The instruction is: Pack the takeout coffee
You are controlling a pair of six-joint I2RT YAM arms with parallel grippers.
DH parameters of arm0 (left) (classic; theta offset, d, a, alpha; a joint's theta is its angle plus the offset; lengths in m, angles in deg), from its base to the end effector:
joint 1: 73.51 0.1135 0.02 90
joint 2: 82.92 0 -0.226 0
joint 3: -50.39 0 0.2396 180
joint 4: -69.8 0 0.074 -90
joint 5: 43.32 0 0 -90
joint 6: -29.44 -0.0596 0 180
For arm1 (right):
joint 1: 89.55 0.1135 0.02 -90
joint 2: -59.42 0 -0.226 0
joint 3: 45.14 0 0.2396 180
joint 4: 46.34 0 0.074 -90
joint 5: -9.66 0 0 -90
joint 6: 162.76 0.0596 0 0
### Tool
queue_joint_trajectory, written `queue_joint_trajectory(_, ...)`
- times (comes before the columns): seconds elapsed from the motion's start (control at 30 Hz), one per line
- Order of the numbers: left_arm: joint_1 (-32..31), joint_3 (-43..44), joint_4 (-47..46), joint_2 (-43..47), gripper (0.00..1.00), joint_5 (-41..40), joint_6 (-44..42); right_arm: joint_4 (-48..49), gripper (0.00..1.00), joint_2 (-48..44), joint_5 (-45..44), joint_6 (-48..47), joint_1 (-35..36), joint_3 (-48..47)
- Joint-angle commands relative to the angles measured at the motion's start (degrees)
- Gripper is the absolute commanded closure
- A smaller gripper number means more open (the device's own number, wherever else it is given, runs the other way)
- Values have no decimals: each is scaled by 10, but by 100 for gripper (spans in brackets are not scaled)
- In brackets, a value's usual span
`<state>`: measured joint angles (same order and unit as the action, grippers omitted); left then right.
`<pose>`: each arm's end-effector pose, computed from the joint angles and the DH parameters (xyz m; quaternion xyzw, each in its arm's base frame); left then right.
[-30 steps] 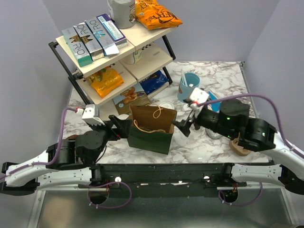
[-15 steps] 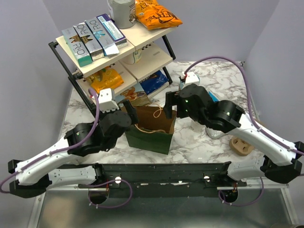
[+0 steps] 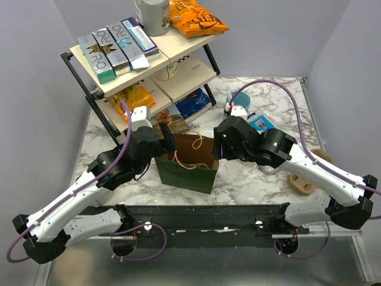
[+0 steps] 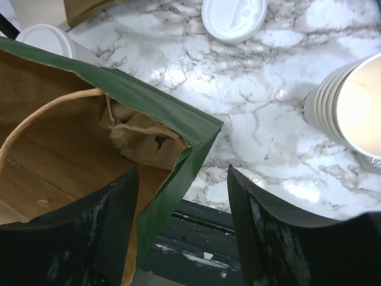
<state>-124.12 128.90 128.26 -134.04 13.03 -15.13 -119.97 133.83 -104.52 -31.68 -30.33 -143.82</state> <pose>0.1504 -0.1311 0.3359 -0.1046 0.8390 -0.1814 0.5023 0.1547 0.2120 0.3323 -0.0727 0.9170 0.1348 0.3684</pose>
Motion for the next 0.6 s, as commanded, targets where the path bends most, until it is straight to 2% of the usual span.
queue_joint_trajectory(0.0, 6, -11, -34, -11, 1, 46, -25, 6, 37, 1, -16, 21, -6, 19)
queue_joint_trajectory(0.03, 7, -12, -28, -12, 1, 37, -17, 8, 47, 6, -21, 22, -6, 17)
queue_joint_trajectory(0.1, 7, -14, -27, -17, 1, 26, -17, 20, 56, 7, -45, 22, -8, 16)
queue_joint_trajectory(0.13, 7, -17, -27, -19, 1, 21, -17, 29, 68, 4, -54, 15, -8, 17)
queue_joint_trajectory(0.23, 7, -15, -41, -29, 1, 24, -24, 70, 90, -6, -85, -12, -10, 24)
queue_joint_trajectory(0.33, 7, -10, -75, -30, 1, 34, -59, 131, 91, -22, -99, -69, -13, 45)
queue_joint_trajectory(0.43, 7, -13, -131, -16, 1, 89, -149, 207, 99, -45, -109, -135, -15, 71)
queue_joint_trajectory(0.47, 7, -13, -142, -12, 1, 105, -170, 236, 99, -54, -108, -162, -14, 101)
queue_joint_trajectory(0.5, 7, -13, -150, -3, 1, 129, -197, 304, 99, -75, -104, -190, -15, 123)
queue_joint_trajectory(0.57, 7, -23, -184, 8, 1, 164, -235, 351, 99, -95, -84, -232, -16, 168)
